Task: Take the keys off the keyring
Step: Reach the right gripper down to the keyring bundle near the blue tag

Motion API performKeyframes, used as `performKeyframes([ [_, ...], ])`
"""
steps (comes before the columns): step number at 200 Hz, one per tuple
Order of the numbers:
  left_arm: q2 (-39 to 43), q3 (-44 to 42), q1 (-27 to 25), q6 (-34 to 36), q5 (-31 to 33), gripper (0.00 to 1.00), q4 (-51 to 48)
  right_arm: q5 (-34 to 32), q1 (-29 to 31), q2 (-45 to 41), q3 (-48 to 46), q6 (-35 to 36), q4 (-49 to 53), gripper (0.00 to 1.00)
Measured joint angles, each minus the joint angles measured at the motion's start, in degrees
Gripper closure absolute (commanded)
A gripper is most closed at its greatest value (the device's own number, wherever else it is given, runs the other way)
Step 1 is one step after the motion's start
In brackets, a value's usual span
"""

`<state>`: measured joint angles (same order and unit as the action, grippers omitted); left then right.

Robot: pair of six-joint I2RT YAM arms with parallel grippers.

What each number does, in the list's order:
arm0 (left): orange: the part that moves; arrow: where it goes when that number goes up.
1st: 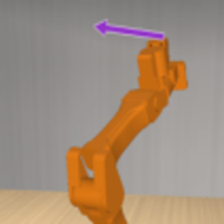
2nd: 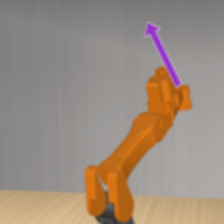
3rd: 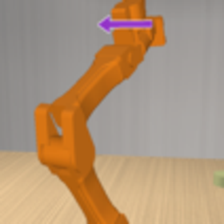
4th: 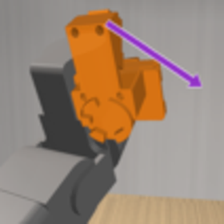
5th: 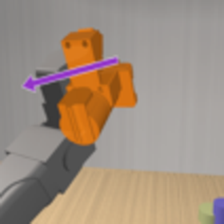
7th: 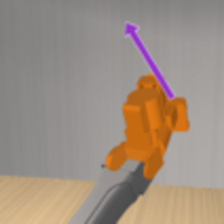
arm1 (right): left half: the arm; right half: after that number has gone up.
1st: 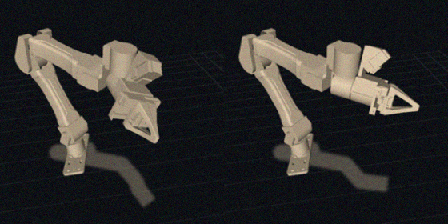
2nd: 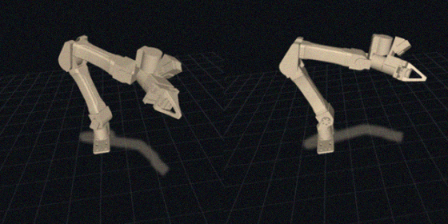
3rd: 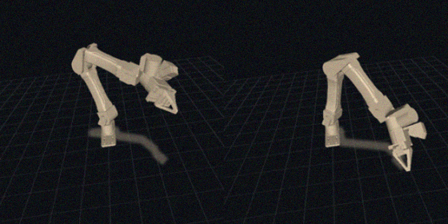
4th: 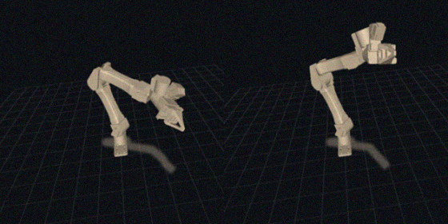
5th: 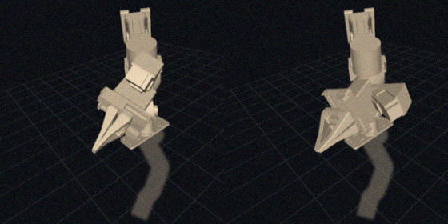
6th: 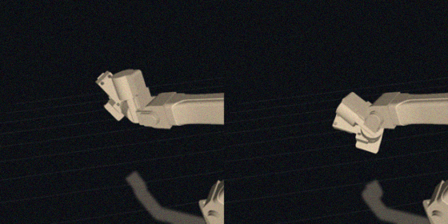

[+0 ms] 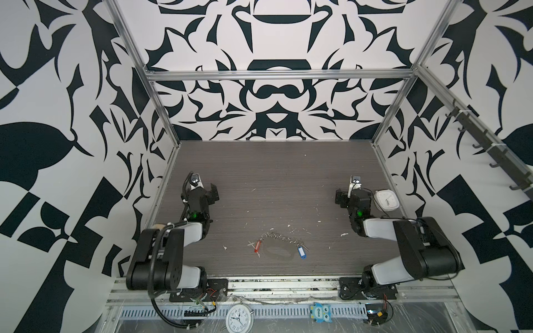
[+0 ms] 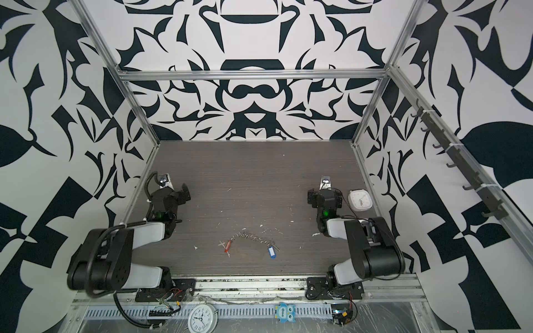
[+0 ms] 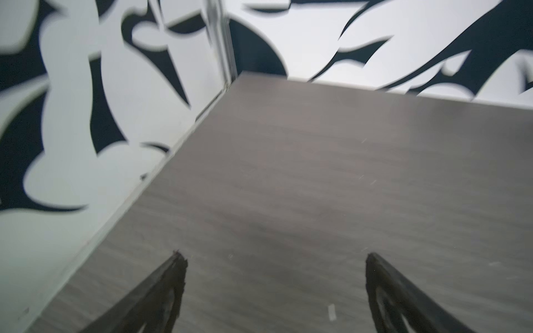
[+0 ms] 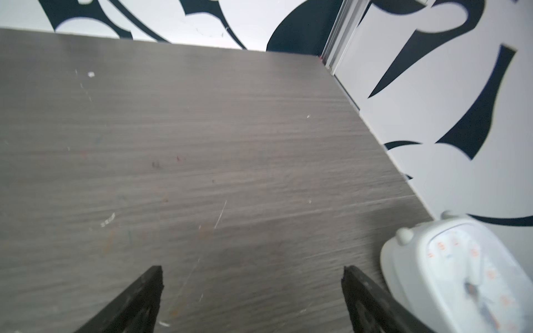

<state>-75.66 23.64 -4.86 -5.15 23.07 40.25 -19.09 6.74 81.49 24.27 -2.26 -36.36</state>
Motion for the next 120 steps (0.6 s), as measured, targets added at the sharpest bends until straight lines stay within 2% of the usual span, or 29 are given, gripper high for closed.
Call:
performKeyframes([
  [19,7.04,4.17,-0.68,-2.03,0.7,0.01,-5.09,-0.5,0.15,-5.07,4.37,-2.62,6.34,0.0],
  [39,12.61,5.51,-0.68,-7.54,1.86,0.01,-6.78,-2.49,0.98,-9.55,7.67,-5.99,12.39,0.0],
  [57,15.58,5.77,-0.24,-18.25,4.35,0.01,-11.21,-7.02,1.7,-10.71,12.04,-12.15,20.17,0.0],
  [82,19.28,7.54,3.56,-37.22,5.42,0.01,-25.42,-10.99,1.57,-11.78,18.82,-27.28,35.3,0.0],
  [101,21.97,7.61,8.5,-46.58,2.25,0.01,-31.04,-8.87,0.61,-14.23,19.34,-34.25,40.83,0.22],
  [120,23.08,7.48,12.07,-52.22,-1.79,0.01,-33.27,-4.74,-0.04,-16.37,16.83,-38.23,40.87,0.23],
])
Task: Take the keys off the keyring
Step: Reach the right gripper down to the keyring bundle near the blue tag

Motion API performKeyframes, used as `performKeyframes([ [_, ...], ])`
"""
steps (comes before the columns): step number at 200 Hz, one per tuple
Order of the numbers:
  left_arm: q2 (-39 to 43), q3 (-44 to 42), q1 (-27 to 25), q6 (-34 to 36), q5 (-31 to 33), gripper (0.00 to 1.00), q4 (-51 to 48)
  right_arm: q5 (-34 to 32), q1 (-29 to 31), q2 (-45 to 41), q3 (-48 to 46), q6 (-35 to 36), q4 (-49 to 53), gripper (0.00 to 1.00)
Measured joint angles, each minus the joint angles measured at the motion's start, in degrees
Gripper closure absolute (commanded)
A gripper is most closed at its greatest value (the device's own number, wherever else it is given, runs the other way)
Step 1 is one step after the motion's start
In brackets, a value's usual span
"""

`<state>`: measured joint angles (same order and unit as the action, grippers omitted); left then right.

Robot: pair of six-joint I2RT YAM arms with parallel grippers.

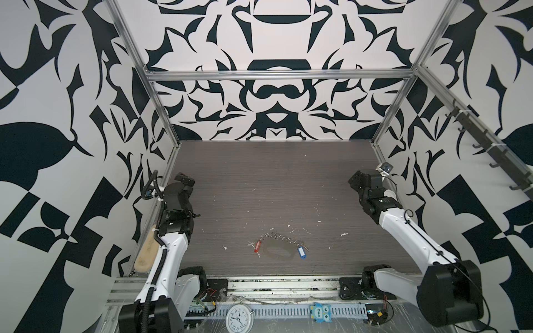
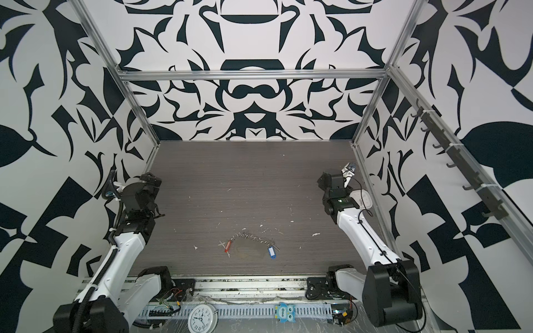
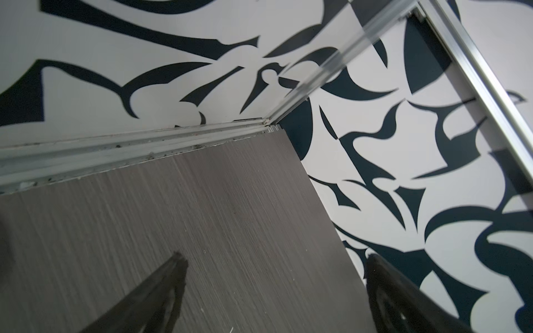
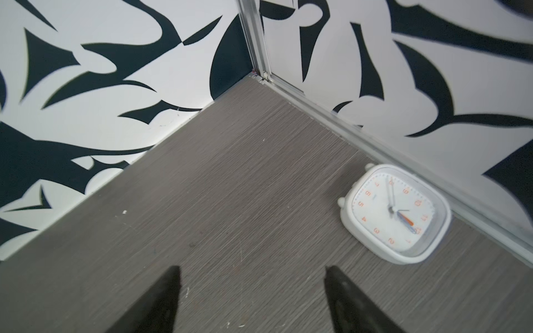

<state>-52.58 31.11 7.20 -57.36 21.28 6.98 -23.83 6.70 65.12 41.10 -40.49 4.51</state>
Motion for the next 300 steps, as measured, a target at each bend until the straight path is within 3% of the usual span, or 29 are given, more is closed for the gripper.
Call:
performKeyframes([
  [35,0.48,-3.96,1.2,-3.28,-10.12,0.01,3.06,8.66,0.15,-1.38,-3.23,-2.23,2.51,0.26],
  [49,0.85,-4.59,1.2,-4.07,-13.53,0.01,2.99,12.94,0.15,-1.44,-2.73,-1.77,5.27,0.37],
  [64,0.9,-3.78,1.2,-3.82,-17.46,0.0,2.34,18.73,0.28,-1.27,-2.05,-1.7,8.2,0.39],
  [79,0.46,-1.92,1.14,-2.75,-21.79,0.09,0.83,24.48,0.9,-1.31,-2.25,-2.32,9.81,0.46],
  [101,-1.38,0.0,0.61,-1.36,-28.79,0.14,0.63,30.73,4.87,-2.14,-3.93,-4.11,11.15,0.46],
  [121,-3.19,0.04,-1.68,-0.02,-33.2,0.14,-0.66,33.03,12.48,-3.02,-4.42,-5.79,13.31,0.46],
  [137,-3.1,-0.39,-5.22,0.68,-34.6,0.14,-1.81,34.38,18.88,-2.93,-4.42,-7.45,13.88,0.47],
  [145,-2.64,-0.63,-7.17,1.01,-34.84,0.14,-2.38,35.45,21.49,-2.56,-4.46,-8.66,13.9,0.54],
  [173,0.48,-1.49,-11.96,2.6,-34.97,0.14,-3.74,37.38,26.43,-0.83,-7.1,-13.42,11.23,0.64],
  [185,1.81,-1.92,-12.31,3.21,-35.06,0.19,-4.24,37.75,28.22,0.31,-8.79,-15.34,10.1,0.64],
  [242,3.15,-3.69,-12.37,4.87,-36.33,0.23,-5.97,38.23,35.17,6.49,-9.94,-21.24,6.47,0.65],
  [300,2.73,-4.22,-12.37,5.38,-37.42,0.24,-5.95,38.16,36.48,6.6,-10.82,-23.5,5.4,0.69],
])
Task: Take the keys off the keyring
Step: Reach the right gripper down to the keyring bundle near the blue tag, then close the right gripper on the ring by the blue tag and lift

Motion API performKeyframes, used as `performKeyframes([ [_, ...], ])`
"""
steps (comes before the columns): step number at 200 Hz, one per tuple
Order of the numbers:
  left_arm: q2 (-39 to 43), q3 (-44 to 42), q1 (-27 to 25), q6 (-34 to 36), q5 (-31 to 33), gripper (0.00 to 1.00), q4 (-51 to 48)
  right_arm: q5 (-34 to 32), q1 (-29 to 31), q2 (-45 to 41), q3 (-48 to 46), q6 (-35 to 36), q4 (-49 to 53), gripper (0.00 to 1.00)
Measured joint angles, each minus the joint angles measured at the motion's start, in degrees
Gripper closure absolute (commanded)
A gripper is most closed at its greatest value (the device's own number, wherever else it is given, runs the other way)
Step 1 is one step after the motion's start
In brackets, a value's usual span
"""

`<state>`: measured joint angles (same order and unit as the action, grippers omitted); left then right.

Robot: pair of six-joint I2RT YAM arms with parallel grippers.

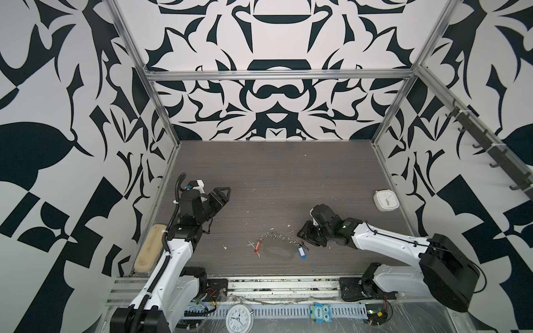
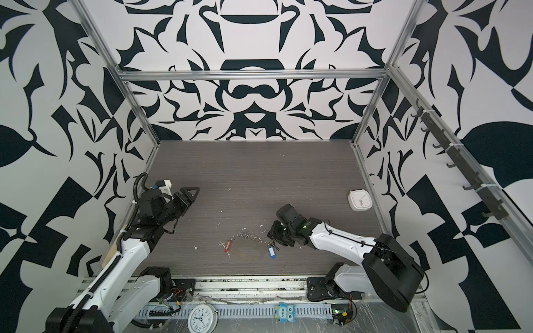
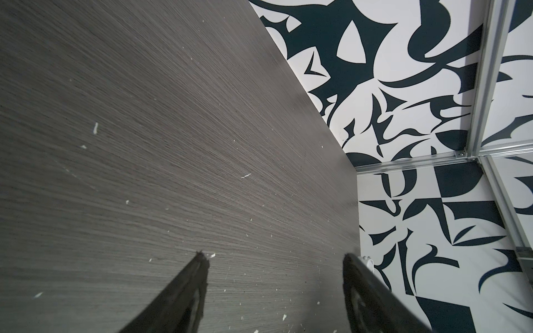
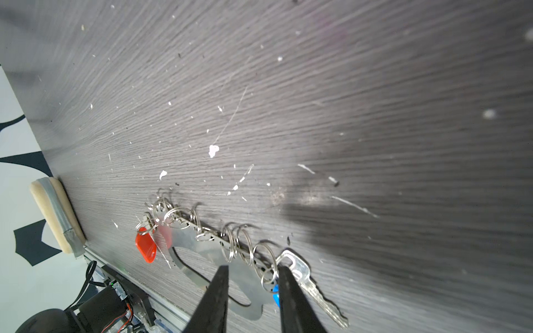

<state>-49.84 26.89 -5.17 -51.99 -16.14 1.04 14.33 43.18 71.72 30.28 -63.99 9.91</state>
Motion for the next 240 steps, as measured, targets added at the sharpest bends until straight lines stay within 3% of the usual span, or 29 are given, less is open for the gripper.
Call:
performKeyframes([
  [165,-0.02,-0.22,0.0,0.66,-0.24,0.24,-0.11,1.88,1.27,3.98,-1.53,-0.59,-2.99,0.75],
  [240,-0.02,-0.2,0.0,0.83,-0.33,0.24,-0.17,3.5,1.6,6.45,-1.55,-0.26,-5.44,0.9],
])
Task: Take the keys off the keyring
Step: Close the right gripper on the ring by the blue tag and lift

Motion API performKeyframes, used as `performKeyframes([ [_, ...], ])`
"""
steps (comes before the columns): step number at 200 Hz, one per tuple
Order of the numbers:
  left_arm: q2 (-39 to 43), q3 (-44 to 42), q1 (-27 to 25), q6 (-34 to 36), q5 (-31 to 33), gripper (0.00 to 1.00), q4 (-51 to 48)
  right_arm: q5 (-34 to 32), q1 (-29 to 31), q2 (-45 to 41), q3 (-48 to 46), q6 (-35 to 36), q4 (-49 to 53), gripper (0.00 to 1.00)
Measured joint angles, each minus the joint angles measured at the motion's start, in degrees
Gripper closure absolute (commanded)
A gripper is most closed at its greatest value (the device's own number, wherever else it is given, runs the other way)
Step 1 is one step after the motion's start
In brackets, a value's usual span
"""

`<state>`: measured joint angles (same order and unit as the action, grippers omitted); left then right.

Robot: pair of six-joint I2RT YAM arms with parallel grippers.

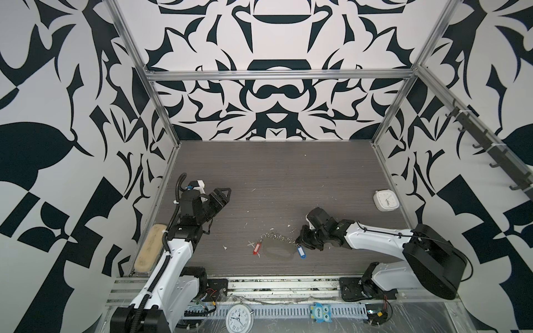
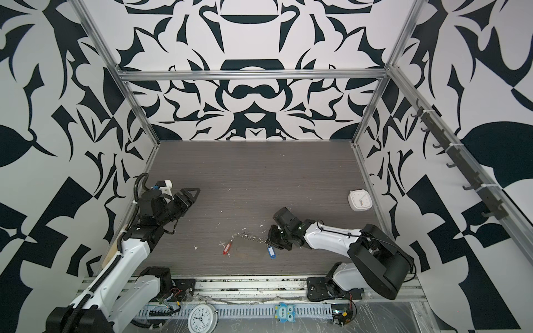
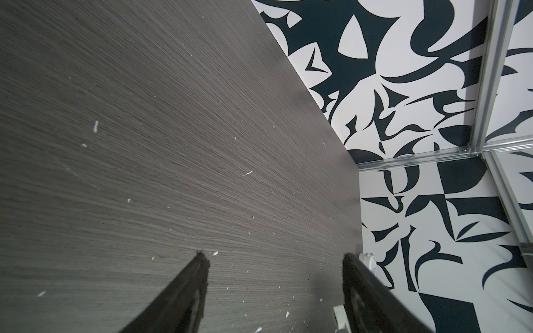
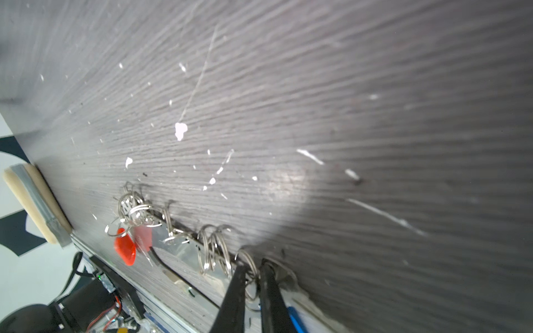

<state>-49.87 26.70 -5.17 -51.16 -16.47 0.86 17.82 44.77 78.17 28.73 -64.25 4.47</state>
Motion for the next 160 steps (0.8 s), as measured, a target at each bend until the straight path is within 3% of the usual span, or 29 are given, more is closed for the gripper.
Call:
performKeyframes([
  [31,0.0,0.0,0.0,0.0,-0.52,0.24,-0.31,0.17,0.0,-0.04,0.63,1.29,0.13,1.0],
  [72,0.17,0.09,0.0,-0.02,-2.21,0.23,-0.85,-1.62,0.02,-0.13,4.24,6.45,4.37,1.0],
  [129,1.31,1.2,-0.28,-1.49,-5.4,0.16,0.11,-3.06,0.02,-1.27,13.57,21.09,10.14,1.0],
  [144,2.4,1.11,-1.09,-2.23,-5.7,0.08,2.16,-3.02,0.02,-1.81,16.98,25.49,10.97,1.0],
  [160,4.28,1.03,-2.36,-3.04,-5.79,0.07,4.35,-2.56,0.02,-2.56,20.5,30.12,11.58,1.0],
])
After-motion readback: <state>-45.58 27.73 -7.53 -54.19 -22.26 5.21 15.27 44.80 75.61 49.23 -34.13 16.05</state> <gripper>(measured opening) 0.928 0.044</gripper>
